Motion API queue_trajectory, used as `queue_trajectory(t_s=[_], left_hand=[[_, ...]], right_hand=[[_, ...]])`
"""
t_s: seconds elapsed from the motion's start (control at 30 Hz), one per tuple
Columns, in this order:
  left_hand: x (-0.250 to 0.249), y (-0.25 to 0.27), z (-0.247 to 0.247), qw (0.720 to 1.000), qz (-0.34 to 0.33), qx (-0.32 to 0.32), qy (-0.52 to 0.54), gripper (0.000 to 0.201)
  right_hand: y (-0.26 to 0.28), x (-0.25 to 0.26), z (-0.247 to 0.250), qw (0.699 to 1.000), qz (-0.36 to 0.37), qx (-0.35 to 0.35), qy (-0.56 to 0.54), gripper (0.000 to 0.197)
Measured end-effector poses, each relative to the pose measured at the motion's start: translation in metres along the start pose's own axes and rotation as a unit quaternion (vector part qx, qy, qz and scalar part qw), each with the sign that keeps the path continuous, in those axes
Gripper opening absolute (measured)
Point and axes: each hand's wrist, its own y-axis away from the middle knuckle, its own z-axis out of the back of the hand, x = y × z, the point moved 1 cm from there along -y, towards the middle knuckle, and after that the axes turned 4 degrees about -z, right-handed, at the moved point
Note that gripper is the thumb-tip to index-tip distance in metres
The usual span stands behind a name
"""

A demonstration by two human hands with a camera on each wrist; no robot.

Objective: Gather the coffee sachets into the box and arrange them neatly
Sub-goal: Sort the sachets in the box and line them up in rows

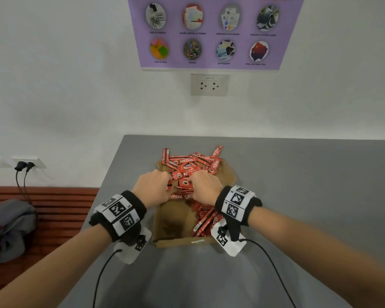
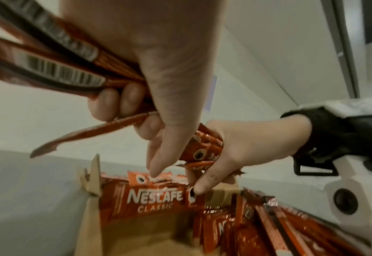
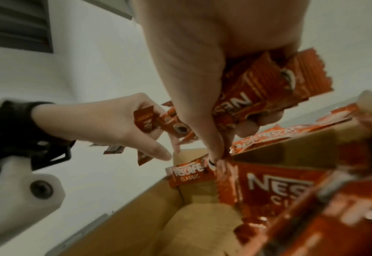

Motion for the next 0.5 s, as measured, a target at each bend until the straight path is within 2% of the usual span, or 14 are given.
queue_trajectory(t_s=[0.13, 0.23, 0.37, 0.5], left_hand=[[-0.001, -0.006, -0.012, 1.000, -0.006, 0.030, -0.005, 0.030], [0.001, -0.009, -0.022, 0.999, -0.012, 0.037, -0.027, 0.030], [0.004, -0.011, -0.034, 0.999, -0.016, 0.018, -0.043, 0.030], [0.005, -0.012, -0.039, 0.999, -0.015, -0.002, -0.045, 0.032]], right_hand=[[-0.003, 0.004, -0.004, 0.998, 0.009, 0.021, 0.053, 0.026], [-0.003, 0.005, -0.004, 0.997, 0.014, 0.026, 0.075, 0.022], [-0.004, 0.008, -0.005, 0.992, 0.030, 0.025, 0.117, 0.015], [-0.005, 0.009, -0.007, 0.993, 0.029, 0.019, 0.114, 0.013]])
